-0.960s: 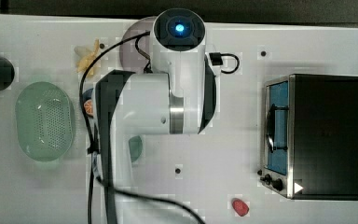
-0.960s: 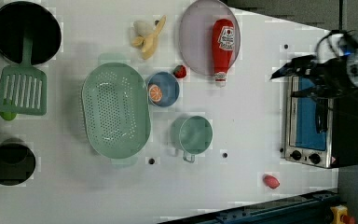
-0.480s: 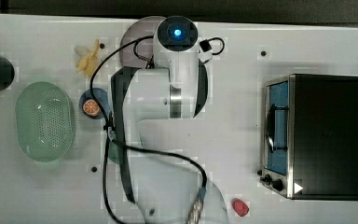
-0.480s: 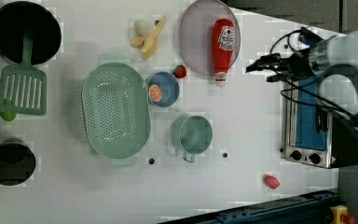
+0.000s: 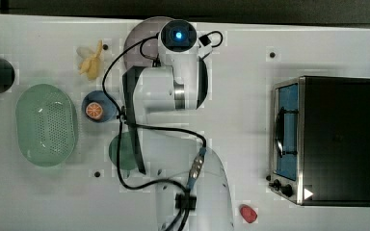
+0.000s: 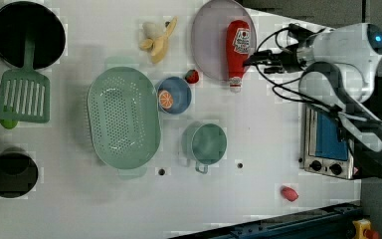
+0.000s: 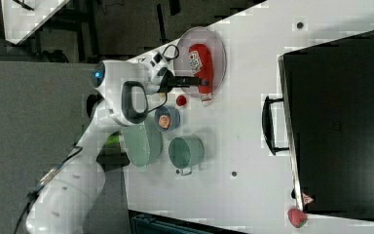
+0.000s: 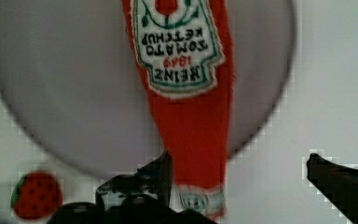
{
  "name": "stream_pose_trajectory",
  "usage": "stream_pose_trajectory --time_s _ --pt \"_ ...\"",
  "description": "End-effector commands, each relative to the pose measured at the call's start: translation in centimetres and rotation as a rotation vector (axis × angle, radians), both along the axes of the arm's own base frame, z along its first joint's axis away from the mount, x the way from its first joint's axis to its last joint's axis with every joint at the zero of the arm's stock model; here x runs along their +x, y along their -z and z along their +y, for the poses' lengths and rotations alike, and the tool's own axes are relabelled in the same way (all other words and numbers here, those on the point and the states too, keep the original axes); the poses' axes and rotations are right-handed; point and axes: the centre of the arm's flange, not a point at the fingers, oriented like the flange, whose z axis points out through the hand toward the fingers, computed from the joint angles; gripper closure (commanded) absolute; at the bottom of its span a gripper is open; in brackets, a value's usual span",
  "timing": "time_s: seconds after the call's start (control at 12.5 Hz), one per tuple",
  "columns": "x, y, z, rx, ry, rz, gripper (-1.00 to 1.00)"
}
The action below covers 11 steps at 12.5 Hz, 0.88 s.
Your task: Pick ketchup from plate and place it on table.
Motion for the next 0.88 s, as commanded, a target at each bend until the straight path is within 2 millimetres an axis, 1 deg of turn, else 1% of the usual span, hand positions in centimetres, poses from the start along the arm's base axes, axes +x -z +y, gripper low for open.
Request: stream_pose_trajectory --time_s 0.08,0.24,0.4,0.56,0.64,0.72,0.88 --pt "1.6 0.4 2.6 0.005 -0.101 -0.058 -1.0" --pt "2.3 2.2 2.7 0.005 -0.103 -0.07 -1.0" --pt "2.8 3.7 2.2 -0.02 -0.123 -0.076 -1.0" --pt "3.0 5.3 2.3 -0.023 -0.134 -0.098 -1.0" --pt "3.2 5.8 2.6 -0.017 -0.136 -0.122 -1.0" --pt "3.2 6.2 2.7 -0.015 -0.138 -0.131 -0.92" --pt "3.6 5.6 3.1 -0.01 -0.139 -0.151 -0.43"
